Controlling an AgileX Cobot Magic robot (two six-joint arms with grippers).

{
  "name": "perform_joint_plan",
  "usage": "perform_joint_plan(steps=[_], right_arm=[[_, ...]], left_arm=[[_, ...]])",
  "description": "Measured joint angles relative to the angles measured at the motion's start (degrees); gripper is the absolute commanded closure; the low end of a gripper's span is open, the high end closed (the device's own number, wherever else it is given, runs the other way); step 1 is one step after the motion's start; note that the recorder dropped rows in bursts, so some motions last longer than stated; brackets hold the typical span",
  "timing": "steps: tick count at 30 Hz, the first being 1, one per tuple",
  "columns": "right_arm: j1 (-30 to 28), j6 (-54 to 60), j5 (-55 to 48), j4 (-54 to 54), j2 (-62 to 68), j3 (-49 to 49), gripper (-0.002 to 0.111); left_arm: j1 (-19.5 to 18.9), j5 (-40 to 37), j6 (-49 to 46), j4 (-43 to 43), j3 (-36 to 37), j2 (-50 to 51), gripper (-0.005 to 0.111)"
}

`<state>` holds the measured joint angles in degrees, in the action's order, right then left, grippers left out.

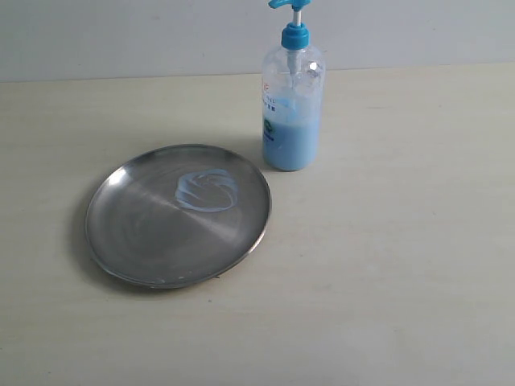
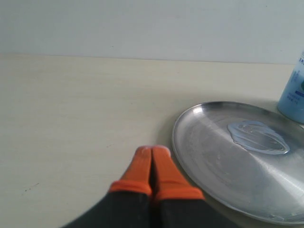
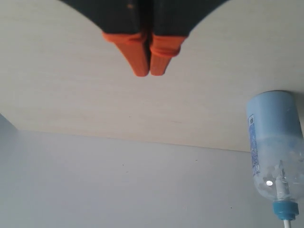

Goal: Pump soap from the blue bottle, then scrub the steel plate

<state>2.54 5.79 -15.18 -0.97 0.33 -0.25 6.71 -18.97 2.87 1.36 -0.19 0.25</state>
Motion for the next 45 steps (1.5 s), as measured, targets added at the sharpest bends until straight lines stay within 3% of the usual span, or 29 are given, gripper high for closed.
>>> perform_joint_plan(steps=[45], right_arm=[[0.00,0.00,0.00,0.00,0.00,0.00,0.108]], left_arm=[[-2.06,0.00,0.09,0.00,0.00,0.00,0.107]])
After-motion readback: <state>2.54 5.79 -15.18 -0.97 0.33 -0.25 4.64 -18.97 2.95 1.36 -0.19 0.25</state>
